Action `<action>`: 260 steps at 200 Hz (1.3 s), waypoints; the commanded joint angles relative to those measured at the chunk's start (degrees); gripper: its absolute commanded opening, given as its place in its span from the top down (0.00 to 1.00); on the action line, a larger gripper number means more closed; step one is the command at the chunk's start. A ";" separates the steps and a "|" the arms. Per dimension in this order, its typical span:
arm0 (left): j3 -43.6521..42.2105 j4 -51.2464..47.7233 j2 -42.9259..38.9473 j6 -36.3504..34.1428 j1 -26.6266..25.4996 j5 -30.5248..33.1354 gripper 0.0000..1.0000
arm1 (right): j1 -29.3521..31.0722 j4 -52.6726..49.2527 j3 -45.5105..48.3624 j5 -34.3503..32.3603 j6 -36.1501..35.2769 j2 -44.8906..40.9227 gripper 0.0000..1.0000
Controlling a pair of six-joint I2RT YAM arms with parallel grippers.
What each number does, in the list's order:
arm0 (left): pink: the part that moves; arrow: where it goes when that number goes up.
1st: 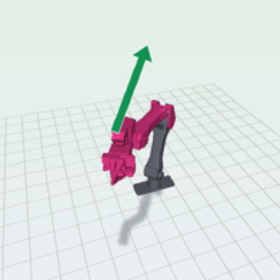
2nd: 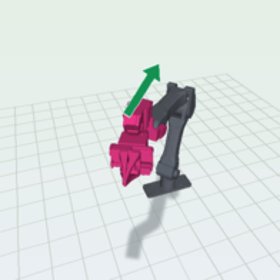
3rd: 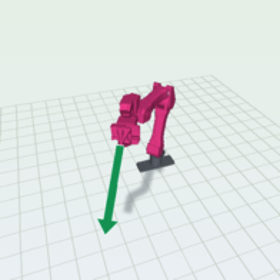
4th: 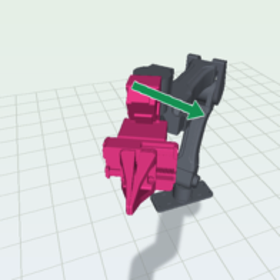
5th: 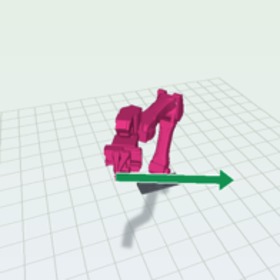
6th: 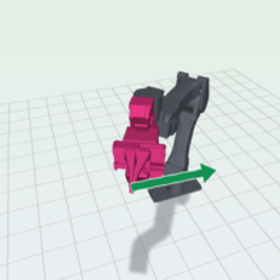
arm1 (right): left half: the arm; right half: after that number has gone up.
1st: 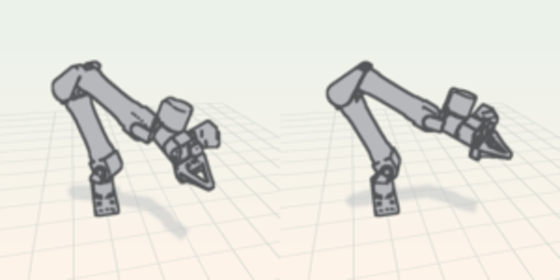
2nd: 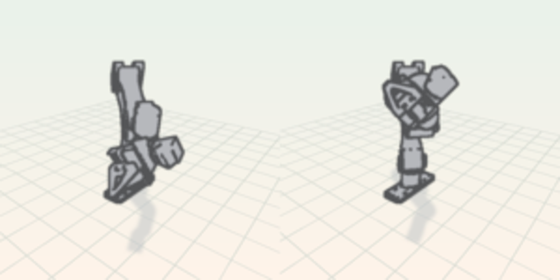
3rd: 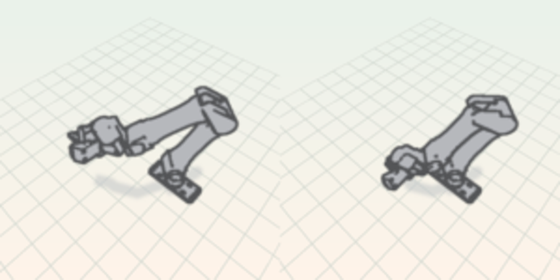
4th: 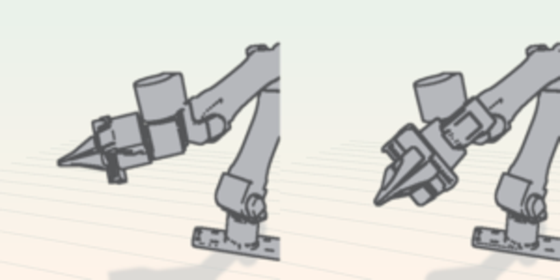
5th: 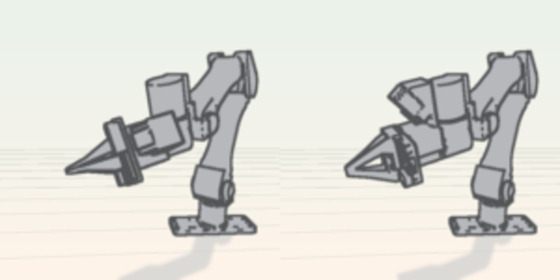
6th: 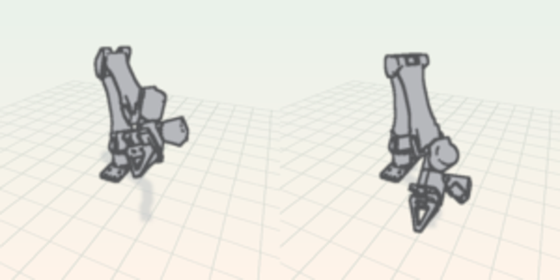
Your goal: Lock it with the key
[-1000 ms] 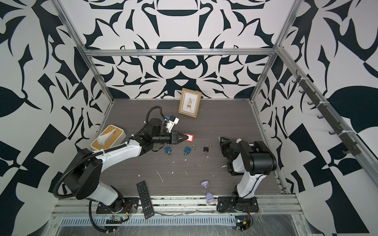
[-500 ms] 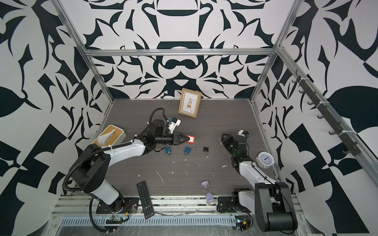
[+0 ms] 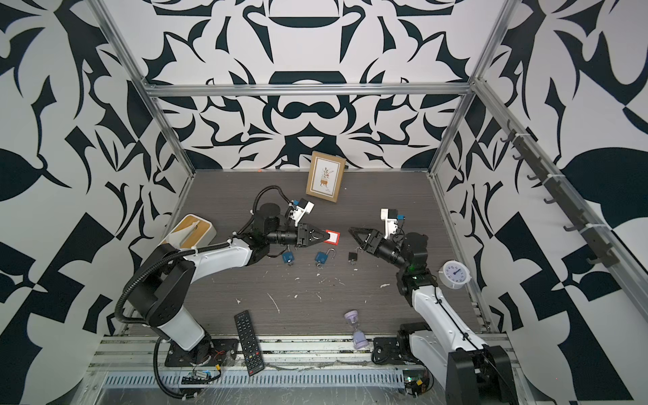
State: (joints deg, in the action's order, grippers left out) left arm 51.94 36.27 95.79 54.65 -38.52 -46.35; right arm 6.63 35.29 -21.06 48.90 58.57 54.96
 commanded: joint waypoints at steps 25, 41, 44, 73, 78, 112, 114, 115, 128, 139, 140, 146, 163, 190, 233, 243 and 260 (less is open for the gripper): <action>1.32 6.22 1.04 3.11 0.11 -3.13 1.00 | 4.34 5.42 -2.80 3.24 1.24 2.50 0.52; 1.06 7.21 1.25 3.70 0.11 -3.32 1.00 | 5.64 5.68 -3.65 3.33 0.76 4.42 0.55; 1.03 7.35 1.24 3.85 0.11 -3.31 1.00 | 5.93 5.91 -3.72 3.49 0.84 4.75 0.55; 1.02 8.10 1.53 4.27 0.11 -3.58 1.00 | 7.85 7.88 -4.23 3.16 1.28 7.47 0.57; 1.03 8.23 1.58 4.36 0.11 -3.62 1.00 | 8.08 8.41 -4.17 3.09 1.38 7.73 0.57; 1.13 9.15 2.33 5.01 0.11 -3.92 1.00 | 8.66 9.09 -4.43 2.61 1.55 8.20 0.63; 1.14 9.23 2.39 5.02 0.11 -3.99 1.00 | 8.66 9.10 -4.45 2.58 1.57 8.23 0.64; 1.14 9.24 2.39 5.07 0.11 -4.00 1.00 | 8.66 9.10 -4.44 2.50 1.56 8.23 0.64; 1.14 9.51 2.54 5.14 0.11 -4.09 1.00 | 8.66 9.10 -4.30 2.42 1.55 8.40 0.66; 1.14 9.56 2.56 5.24 0.11 -4.14 1.00 | 8.66 9.12 -4.21 2.50 1.57 8.56 0.69; 1.10 9.54 2.56 5.22 0.11 -4.12 1.00 | 8.66 9.20 -4.19 2.46 1.65 8.57 0.69; 1.18 9.55 2.56 5.28 0.11 -4.27 1.00 | 8.66 9.63 -4.08 2.35 1.85 8.67 0.71; 1.19 9.62 2.56 5.26 0.11 -4.37 1.00 | 8.68 10.05 -3.77 2.28 1.92 8.85 0.76; 1.34 8.61 2.69 4.75 0.11 -4.33 1.00 | 8.66 11.63 -3.06 1.66 2.62 9.66 0.98; 6.48 -28.33 -4.98 -16.95 0.23 17.09 0.01 | 8.67 -0.96 -0.52 -15.66 1.04 6.04 1.00; 6.31 -32.86 -7.66 -20.07 0.20 24.00 0.01 | 8.66 -4.01 0.19 -21.93 0.74 4.28 1.00; 4.96 -34.84 -11.10 -22.41 0.88 31.53 0.01 | 8.66 -9.11 0.62 -32.47 1.50 1.46 1.00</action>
State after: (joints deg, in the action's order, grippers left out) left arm 56.12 14.87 91.09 42.98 -38.26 -31.55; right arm 15.25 32.67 -20.73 34.09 60.93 60.55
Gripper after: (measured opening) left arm 0.993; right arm 0.224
